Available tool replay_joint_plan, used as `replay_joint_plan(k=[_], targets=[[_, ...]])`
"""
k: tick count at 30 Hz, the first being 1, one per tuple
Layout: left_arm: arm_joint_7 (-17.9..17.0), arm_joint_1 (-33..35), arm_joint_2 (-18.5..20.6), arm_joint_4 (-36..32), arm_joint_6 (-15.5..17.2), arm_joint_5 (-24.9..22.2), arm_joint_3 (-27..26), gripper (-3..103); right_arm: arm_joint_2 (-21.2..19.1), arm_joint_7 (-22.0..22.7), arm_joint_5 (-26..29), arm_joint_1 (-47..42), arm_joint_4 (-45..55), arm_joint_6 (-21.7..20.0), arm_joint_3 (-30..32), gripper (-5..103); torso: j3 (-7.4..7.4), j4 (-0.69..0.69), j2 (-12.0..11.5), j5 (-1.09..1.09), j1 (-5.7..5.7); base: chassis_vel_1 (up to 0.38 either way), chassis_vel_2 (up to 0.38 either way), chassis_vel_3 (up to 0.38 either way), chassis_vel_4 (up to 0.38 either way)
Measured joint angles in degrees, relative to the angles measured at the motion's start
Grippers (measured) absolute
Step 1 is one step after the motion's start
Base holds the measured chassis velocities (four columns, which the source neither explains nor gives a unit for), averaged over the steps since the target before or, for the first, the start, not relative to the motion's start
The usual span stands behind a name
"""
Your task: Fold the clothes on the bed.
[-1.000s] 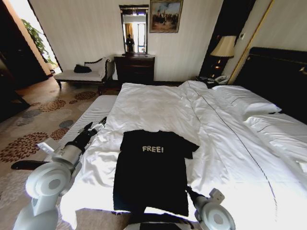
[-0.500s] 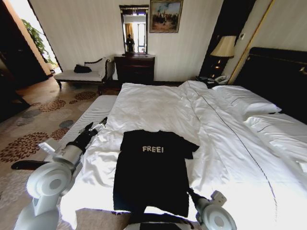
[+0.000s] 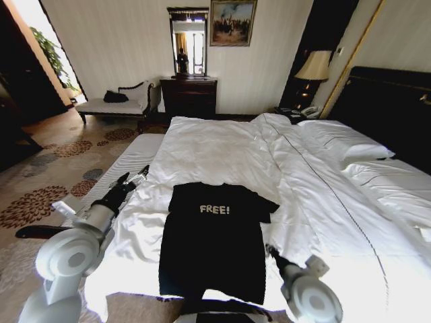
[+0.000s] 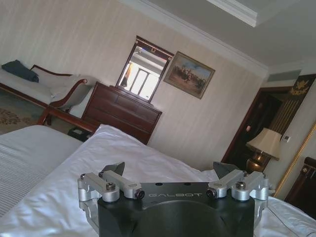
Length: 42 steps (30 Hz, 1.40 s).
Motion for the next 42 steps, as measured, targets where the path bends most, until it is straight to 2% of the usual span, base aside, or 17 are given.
replay_joint_plan(k=[1, 3, 5, 6, 10, 18, 20, 23, 25, 27, 30, 32, 36, 38, 39, 41, 42], targets=[[0.0, 0.3, 0.08, -0.18, 0.05, 0.2, 0.02, 100, -0.56, -0.5, 1.99, 2.24, -1.71, -0.32, 0.05, 66, 0.0, 0.0, 0.0, 0.0, 0.0, 0.0, 0.0, 0.0, 0.0], [0.0, 0.66, 0.16, -0.36, 0.07, 0.39, 0.0, 100, -1.12, -1.06, 3.87, 4.22, -3.31, -0.71, 0.05, 66, 0.0, 0.01, 0.0, 0.0, 0.01, 0.0, 0.0, 0.0, 0.0], [0.0, 1.65, 0.28, -0.83, 0.11, 0.56, -0.44, 100, -2.04, -2.94, 6.68, 7.93, -7.04, -1.24, 0.01, 77, 0.0, 0.0, 0.0, -0.01, 0.0, 0.0, 0.0, 0.0, 0.0], [0.0, 1.65, 0.28, -0.83, 0.11, 0.56, -0.44, 100, -2.04, -2.94, 6.68, 7.93, -7.04, -1.24, 0.01, 77, 0.0, 0.0, 0.0, -0.01, 0.0, 0.0, 0.0, 0.0, 0.0], [0.0, 2.72, 0.48, -1.26, 0.15, 0.56, -1.48, 100, -2.37, -4.38, 8.11, 12.22, -12.71, -1.37, 0.01, 97, 0.0, 0.0, 0.0, -0.01, 0.0, 0.0, 0.0, 0.0, 0.0], [0.0, 2.78, 0.47, -1.27, 0.23, 0.56, -1.76, 100, -2.42, -6.01, 7.75, 14.44, -18.74, -0.98, 0.16, 101, 0.0, -0.02, 0.0, -0.01, 0.0, 0.0, 0.0, 0.0, 0.0], [-0.01, 2.78, 0.1, -1.26, 0.27, 0.88, -1.23, 100, -2.25, -6.61, 7.34, 15.01, -20.04, -0.81, 0.25, 91, 0.0, -0.02, 0.0, -0.01, 0.0, 0.0, 0.0, 0.0, 0.0], [-0.01, 2.77, -0.05, -1.26, 0.29, 1.1, -0.92, 100, -2.22, -6.87, 7.1, 15.38, -20.74, -0.65, 0.44, 86, -0.01, 0.0, 0.0, -0.02, 0.0, 0.0, 0.0, 0.0, 0.0], [-0.02, 2.74, -0.06, -1.24, 0.3, 1.18, -0.76, 100, -2.25, -7.2, 6.72, 15.59, -21.21, -0.4, 0.91, 70, 0.0, -0.01, 0.0, -0.01, 0.0, 0.0, 0.0, 0.0, 0.0], [-0.02, 2.74, -0.04, -1.22, 0.3, 1.18, -0.76, 100, -2.29, -7.25, 6.66, 15.6, -21.27, -0.36, 1.07, 70, 0.0, -0.01, 0.0, -0.01, 0.0, 0.0, 0.0, 0.0, 0.0], [-0.03, 2.76, 0.07, -1.18, 0.31, 1.18, -0.93, 100, -2.36, -7.31, 6.55, 15.95, -21.41, -0.22, 1.82, 53, 0.0, -0.01, 0.0, -0.01, 0.0, 0.0, 0.0, 0.0, 0.0], [-0.04, 2.77, 0.08, -1.17, 0.3, 1.18, -0.96, 100, -2.36, -7.3, 6.54, 16.14, -21.46, -0.18, 1.99, 53, -0.01, -0.01, 0.0, -0.01, 0.0, 0.0, 0.0, 0.0, 0.0], [-0.04, 2.98, 0.18, -1.27, 0.31, 1.15, -1.11, 100, -2.4, -7.19, 6.38, 17.1, -21.66, 0.37, 2.3, 30, -0.01, -0.01, 0.01, -0.02, 0.0, 0.0, 0.0, 0.0, 0.0], [-0.04, 3.02, 0.24, -1.31, 0.31, 1.11, -1.2, 100, -2.43, -7.12, 6.34, 17.28, -21.67, 0.44, 2.33, 30, -0.01, -0.01, 0.01, -0.01, 0.0, 0.0, 0.0, 0.0, 0.0], [-0.04, 3.09, 0.34, -1.36, 0.31, 1.06, -1.35, 100, -2.46, -7.05, 6.28, 17.44, -21.68, 0.48, 2.36, 20, -0.01, -0.01, 0.01, -0.01, 0.0, 0.0, 0.0, 0.0, 0.0], [-0.05, 3.11, 0.38, -1.37, 0.31, 1.03, -1.42, 100, -2.48, -7.01, 6.25, 17.45, -21.67, 0.5, 2.39, 20, 0.0, -0.01, 0.01, -0.01, 0.0, 0.0, 0.0, 0.0, 0.0], [-0.05, 3.12, 0.41, -1.37, 0.3, 1.01, -1.45, 100, -2.49, -7.0, 6.24, 17.45, -21.67, 0.5, 2.4, 14, 0.0, -0.01, 0.01, -0.01, 0.0, 0.0, 0.0, 0.0, 0.0]])
